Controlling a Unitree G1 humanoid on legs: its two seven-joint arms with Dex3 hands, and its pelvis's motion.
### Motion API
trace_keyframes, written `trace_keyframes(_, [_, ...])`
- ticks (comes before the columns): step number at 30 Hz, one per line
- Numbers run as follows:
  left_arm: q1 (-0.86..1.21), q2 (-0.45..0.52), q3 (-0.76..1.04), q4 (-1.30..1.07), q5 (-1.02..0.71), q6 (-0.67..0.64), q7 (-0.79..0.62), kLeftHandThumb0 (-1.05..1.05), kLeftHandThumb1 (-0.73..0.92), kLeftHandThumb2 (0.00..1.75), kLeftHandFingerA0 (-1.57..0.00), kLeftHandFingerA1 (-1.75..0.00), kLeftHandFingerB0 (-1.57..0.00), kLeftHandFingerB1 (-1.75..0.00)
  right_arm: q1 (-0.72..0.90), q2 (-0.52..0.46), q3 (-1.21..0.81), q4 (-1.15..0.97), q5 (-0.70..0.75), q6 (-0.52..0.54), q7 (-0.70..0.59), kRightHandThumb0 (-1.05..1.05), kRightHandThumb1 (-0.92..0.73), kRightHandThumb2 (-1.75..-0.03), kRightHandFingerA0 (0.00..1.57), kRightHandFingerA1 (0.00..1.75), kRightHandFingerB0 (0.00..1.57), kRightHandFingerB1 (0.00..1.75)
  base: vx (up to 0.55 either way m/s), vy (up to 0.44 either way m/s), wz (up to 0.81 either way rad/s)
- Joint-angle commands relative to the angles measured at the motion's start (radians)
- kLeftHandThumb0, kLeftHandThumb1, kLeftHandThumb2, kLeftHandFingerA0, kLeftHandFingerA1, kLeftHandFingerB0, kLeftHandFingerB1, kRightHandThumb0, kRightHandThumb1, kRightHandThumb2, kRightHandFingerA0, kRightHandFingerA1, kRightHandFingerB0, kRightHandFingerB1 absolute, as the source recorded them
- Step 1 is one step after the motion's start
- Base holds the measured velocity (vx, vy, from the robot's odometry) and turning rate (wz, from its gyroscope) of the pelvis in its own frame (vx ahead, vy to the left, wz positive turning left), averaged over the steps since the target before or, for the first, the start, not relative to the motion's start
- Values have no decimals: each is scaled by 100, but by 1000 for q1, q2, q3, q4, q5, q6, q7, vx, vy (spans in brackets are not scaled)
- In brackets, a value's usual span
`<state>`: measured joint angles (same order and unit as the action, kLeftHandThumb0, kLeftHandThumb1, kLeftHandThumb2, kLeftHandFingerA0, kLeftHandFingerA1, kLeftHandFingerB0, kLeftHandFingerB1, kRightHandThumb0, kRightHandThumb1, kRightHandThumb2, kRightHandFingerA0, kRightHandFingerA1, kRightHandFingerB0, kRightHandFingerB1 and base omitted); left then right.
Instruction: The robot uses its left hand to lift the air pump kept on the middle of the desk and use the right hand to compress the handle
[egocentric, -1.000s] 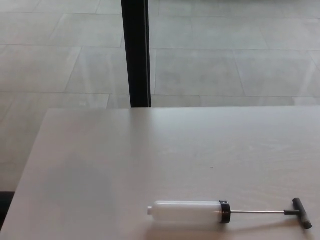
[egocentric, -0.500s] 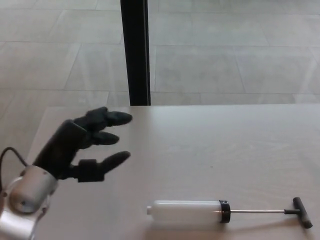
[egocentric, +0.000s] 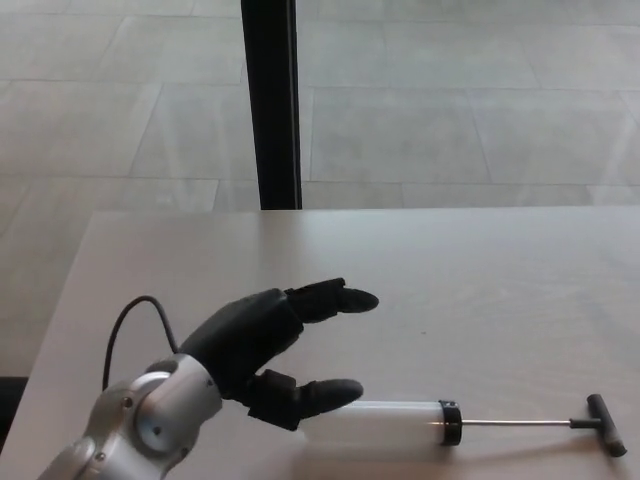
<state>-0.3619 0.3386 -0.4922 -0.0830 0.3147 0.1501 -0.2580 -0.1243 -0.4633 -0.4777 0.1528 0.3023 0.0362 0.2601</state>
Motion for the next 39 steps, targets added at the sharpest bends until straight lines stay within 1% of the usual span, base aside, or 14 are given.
trace_keyframes(1, [-182,46,-362,-59,718,201,-369,-101,58,107,0,-21,-6,-4,-57,31,11,-37,86,172,-27,-72,-79,-64,34,48,47,39,0,0,0])
trace_keyframes(6, [-176,28,-396,-22,728,227,-317,-101,57,105,0,-18,-6,-4,-57,35,18,-57,81,190,-40,-72,-79,-64,35,48,48,39,0,0,0])
trace_keyframes(7, [-178,15,-415,0,755,244,-316,-102,74,67,0,-2,-1,-29,-58,37,20,-61,81,195,-44,-74,-79,-64,34,47,48,39,0,0,0])
trace_keyframes(8, [-171,-9,-437,37,787,278,-287,-101,73,67,0,-3,-1,-29,-58,42,26,-65,75,195,-50,-73,-78,-64,35,48,49,39,0,0,0])
trace_keyframes(9, [-168,-17,-443,49,796,290,-275,-101,73,67,0,-3,-1,-29,-58,44,28,-66,72,194,-52,-73,-78,-64,35,48,49,39,0,0,0])
trace_keyframes(10, [-167,-29,-454,73,807,303,-243,-101,58,105,0,-18,-7,-11,-55,45,31,-72,63,193,-60,-74,-79,-64,37,49,51,39,0,0,0])
trace_keyframes(11, [-169,-36,-464,85,826,318,-240,-101,73,66,0,-8,0,-30,-52,50,32,-80,65,199,-65,-74,-79,-64,37,49,51,39,0,0,0])
trace_keyframes(13, [-165,-44,-476,109,858,336,-203,-98,71,70,0,-9,-4,-27,-48,57,33,-90,69,201,-69,-72,-79,-64,37,48,51,39,0,0,0])
trace_keyframes(14, [-162,-45,-481,122,869,342,-180,-98,59,103,0,-18,-5,-15,-50,58,33,-90,72,198,-67,-71,-80,-64,37,49,51,39,0,0,0])
trace_keyframes(23, [-151,-48,-517,187,907,393,-115,-95,59,101,0,-22,-7,-31,-39,66,19,-114,74,210,-85,-70,-78,-64,36,49,53,40,0,0,0])
trace_keyframes(24, [-146,-50,-513,192,900,393,-84,-98,60,99,-2,-26,-11,-35,-40,68,17,-111,71,208,-89,-70,-77,-63,37,50,54,40,0,0,0])
trace_keyframes(25, [-141,-59,-500,208,891,397,-8,-86,67,61,-18,-50,-25,-36,-40,75,16,-111,73,209,-93,-68,-77,-64,38,51,54,41,0,0,0])
trace_keyframes(30, [-150,-76,-476,263,888,408,151,-73,73,62,-55,-60,-49,-46,-39,104,27,-116,56,197,-111,-61,-76,-63,41,51,56,41,0,0,0])
trace_keyframes(39, [-124,-104,-416,337,843,411,304,-65,69,60,-75,-90,-75,-57,-53,121,13,-119,50,182,-119,-57,-73,-62,42,53,55,43,0,0,0])
